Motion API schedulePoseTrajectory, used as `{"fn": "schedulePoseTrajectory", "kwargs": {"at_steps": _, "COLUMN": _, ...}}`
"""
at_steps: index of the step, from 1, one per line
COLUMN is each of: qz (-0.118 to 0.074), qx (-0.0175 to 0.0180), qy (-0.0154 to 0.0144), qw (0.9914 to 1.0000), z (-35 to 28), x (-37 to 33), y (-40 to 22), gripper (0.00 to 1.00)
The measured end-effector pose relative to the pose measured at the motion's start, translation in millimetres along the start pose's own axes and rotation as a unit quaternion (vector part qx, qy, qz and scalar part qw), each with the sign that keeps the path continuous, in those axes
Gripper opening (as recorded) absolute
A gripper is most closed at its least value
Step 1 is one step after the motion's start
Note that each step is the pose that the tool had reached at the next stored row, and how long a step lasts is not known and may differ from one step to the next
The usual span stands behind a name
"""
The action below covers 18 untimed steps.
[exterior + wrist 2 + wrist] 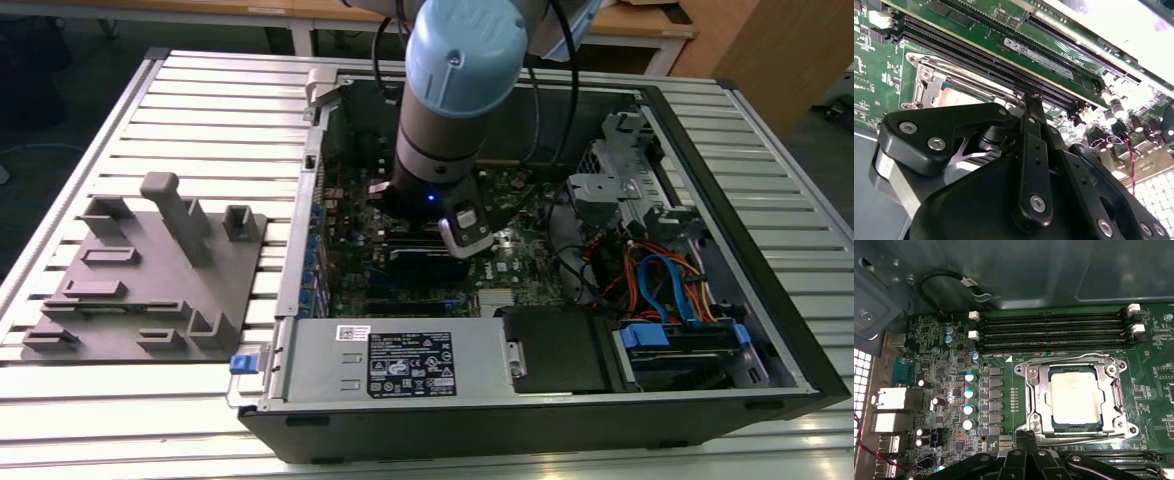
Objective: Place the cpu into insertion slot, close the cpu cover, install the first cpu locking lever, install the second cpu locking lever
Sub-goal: 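Install the second cpu locking lever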
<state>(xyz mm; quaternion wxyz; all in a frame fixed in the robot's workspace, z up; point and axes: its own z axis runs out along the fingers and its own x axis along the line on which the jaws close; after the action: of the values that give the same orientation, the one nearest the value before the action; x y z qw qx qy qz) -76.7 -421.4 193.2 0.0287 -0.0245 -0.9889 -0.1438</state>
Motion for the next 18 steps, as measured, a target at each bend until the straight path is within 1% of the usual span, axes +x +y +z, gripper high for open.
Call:
{"fn": "schedulePoseTrajectory", "kwargs": {"at_steps": 6, "qz": 0.000, "qx": -0.0046, "qy": 0.0003, "qw": 0.99999, "z": 1.8, "x": 0.5, "y": -0.1, "gripper": 0.10}}
{"fn": "schedulePoseTrajectory", "kwargs": {"at_steps": 11, "qz": 0.000, "qx": -0.0066, "qy": 0.0004, "qw": 0.99998, "z": 3.4, "x": 1.6, "y": 0.1, "gripper": 0.10}}
{"fn": "schedulePoseTrajectory", "kwargs": {"at_steps": 14, "qz": 0.000, "qx": -0.0085, "qy": 0.0004, "qw": 0.99996, "z": 5.0, "x": 2.0, "y": 0.3, "gripper": 0.10}}
{"fn": "schedulePoseTrajectory", "kwargs": {"at_steps": 18, "qz": 0.000, "qx": -0.0097, "qy": 0.0006, "qw": 0.99995, "z": 5.8, "x": 3.0, "y": 0.9, "gripper": 0.10}}
